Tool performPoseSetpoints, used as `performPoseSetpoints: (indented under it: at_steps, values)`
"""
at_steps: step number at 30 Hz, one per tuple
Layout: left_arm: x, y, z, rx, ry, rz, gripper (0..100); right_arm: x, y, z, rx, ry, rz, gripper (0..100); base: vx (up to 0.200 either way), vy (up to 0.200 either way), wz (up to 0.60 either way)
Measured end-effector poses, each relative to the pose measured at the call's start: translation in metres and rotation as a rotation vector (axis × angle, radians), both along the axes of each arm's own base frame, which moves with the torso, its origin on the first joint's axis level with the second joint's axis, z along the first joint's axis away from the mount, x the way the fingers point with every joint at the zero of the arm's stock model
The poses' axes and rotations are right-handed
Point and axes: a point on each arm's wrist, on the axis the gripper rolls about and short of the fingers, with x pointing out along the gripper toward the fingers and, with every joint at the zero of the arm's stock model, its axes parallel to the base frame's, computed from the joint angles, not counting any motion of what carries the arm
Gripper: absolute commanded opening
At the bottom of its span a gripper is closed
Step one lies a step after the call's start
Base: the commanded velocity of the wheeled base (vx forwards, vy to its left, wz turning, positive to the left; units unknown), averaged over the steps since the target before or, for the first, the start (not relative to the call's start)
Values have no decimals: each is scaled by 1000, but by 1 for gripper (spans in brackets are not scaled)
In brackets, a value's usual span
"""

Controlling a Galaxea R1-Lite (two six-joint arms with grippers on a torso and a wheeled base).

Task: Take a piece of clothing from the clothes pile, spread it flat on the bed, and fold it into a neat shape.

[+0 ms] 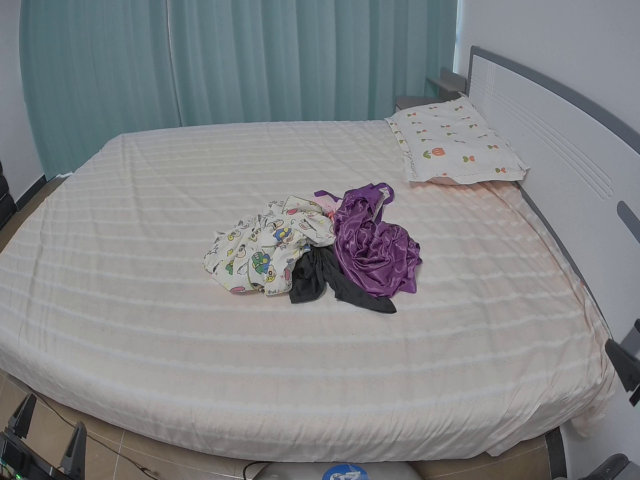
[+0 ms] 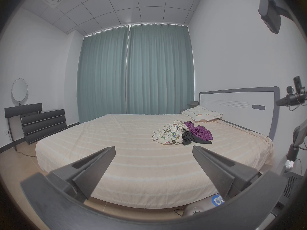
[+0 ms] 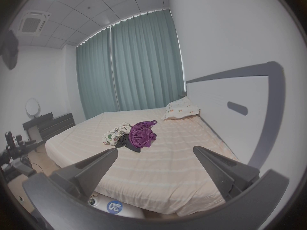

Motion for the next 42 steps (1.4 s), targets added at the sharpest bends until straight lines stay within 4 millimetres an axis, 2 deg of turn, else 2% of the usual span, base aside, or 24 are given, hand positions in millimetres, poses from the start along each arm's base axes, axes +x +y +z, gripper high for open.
performPoseSetpoints:
  at_steps: [5, 10, 15, 17, 20, 26, 30, 38, 42]
  values:
    - [0, 0, 0, 0, 0, 1, 100, 49, 8, 13, 47, 92, 28, 100, 0, 0, 0]
    - [0, 0, 0, 0, 0, 1, 100, 100, 22, 16, 93, 172, 39, 100, 0, 0, 0]
    - [0, 0, 0, 0, 0, 0, 100, 154, 42, 10, 138, 255, 37, 100, 0, 0, 0]
    - [0, 0, 0, 0, 0, 0, 100, 187, 56, 0, 158, 301, 32, 100, 0, 0, 0]
    - [0, 0, 0, 0, 0, 0, 100, 211, 69, -9, 169, 332, 26, 100, 0, 0, 0]
    - [0, 0, 0, 0, 0, 1, 100, 275, 108, -50, 211, 411, 4, 100, 0, 0, 0]
    - [0, 0, 0, 0, 0, 0, 100, 315, 142, -90, 233, 454, 0, 100, 0, 0, 0]
    - [0, 0, 0, 0, 0, 0, 100, 365, 192, -153, 254, 508, -2, 100, 0, 0, 0]
    - [0, 0, 0, 0, 1, 0, 100, 373, 202, -173, 253, 529, -4, 100, 0, 0, 0]
